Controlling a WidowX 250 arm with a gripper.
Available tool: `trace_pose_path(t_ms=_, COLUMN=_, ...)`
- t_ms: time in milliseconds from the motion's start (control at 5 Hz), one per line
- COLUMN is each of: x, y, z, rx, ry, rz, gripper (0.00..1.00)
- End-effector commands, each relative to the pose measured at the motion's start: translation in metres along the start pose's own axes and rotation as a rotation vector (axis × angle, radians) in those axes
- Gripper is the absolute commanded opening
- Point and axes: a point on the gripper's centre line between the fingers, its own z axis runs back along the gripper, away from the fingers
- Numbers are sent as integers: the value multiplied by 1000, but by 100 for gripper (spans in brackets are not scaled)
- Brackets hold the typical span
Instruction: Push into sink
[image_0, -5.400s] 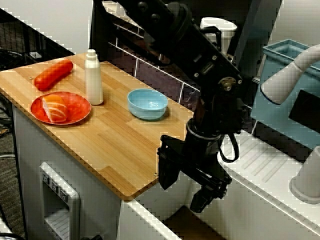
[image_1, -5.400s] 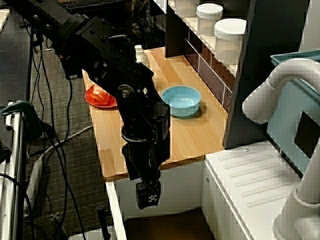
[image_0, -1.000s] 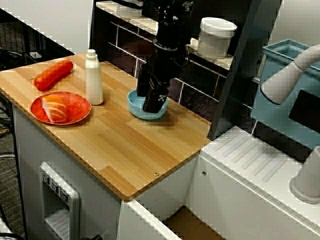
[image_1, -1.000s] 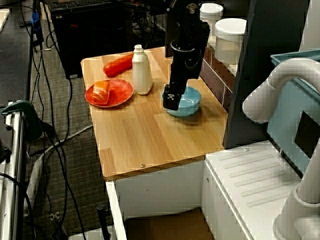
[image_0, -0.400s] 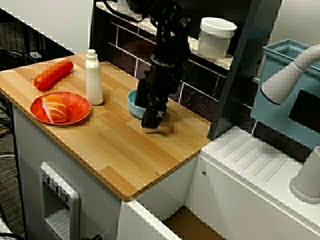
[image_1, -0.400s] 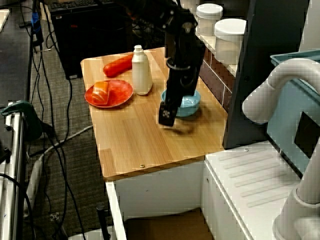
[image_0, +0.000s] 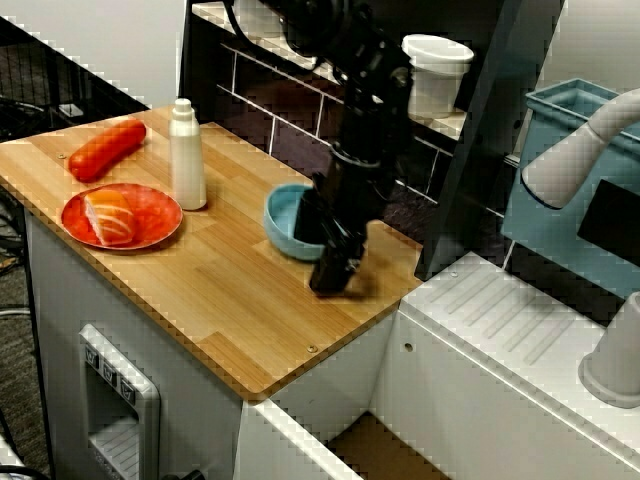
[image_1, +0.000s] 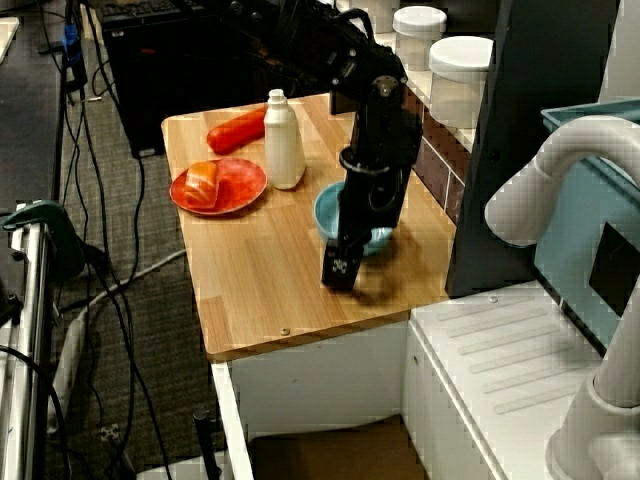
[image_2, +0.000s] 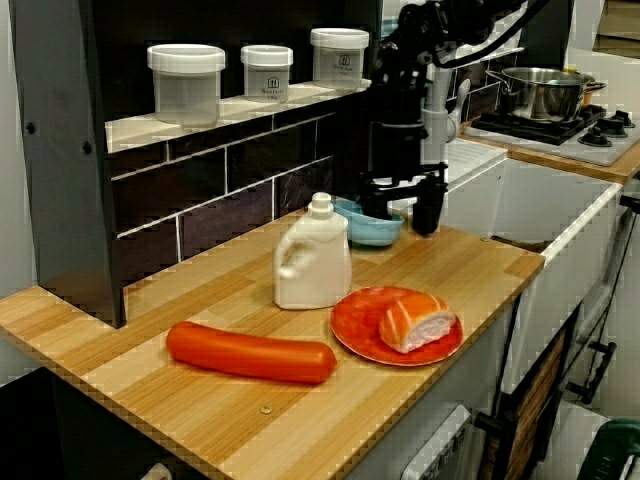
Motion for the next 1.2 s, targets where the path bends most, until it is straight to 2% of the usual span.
trace_pose_path(t_ms=0, x=13, y=-63, z=10, rx=-52, ry=15, rz=-28, gripper=100)
trace_pose_path(t_ms=400, x=15, y=-100, z=24, rx=-122, ry=39, rz=-45, gripper=100)
trace_pose_path(t_ms=1000, x=6, y=-126, z=21, rx=-135, ry=48, rz=-71, gripper=100)
